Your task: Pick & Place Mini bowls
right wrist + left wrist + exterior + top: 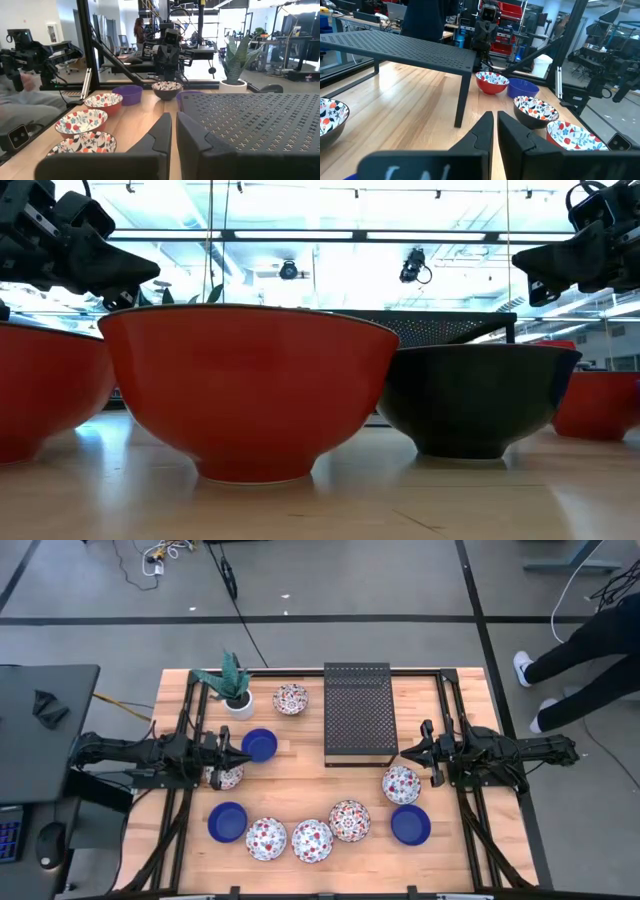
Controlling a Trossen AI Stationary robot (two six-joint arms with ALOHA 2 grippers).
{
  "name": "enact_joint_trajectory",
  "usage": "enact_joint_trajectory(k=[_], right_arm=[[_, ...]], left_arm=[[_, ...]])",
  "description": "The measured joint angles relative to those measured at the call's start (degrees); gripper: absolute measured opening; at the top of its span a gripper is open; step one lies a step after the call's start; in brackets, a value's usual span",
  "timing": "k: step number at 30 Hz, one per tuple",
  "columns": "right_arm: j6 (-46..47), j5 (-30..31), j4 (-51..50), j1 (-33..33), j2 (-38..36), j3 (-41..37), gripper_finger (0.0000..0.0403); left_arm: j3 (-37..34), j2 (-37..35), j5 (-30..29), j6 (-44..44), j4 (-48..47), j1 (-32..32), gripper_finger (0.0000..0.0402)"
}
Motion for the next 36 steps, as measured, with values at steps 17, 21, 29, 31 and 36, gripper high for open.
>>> enact_joint_trajectory(k=[17,21,29,31,36], right_arm=[[0.00,0.00,0.00,0.01,0.00,0.00,0.0031],[0.00,0.00,0.00,0.02,-0.01,0.01,0.0031],[6.20,-0.17,4.76,0.07,0.01,-0.01,0.0031],[21.99,-0.69,7.25,0.35,0.01,0.01,0.0031],[36.74,3.91,16.10,0.69,0.66,-0.01,0.0031]], left_arm=[[-0.01,0.00,0.00,0.00,0.01,-0.01,0.0030],[0.00,0.00,0.00,-0.01,0.02,-0.01,0.0030],[-0.01,0.00,0.00,-0.02,0.04,0.00,0.0030],[-0.01,0.00,0.00,-0.02,0.04,-0.02,0.0030],[-0.02,-0.01,-2.75,0.35,0.40,0.02,0.0030]])
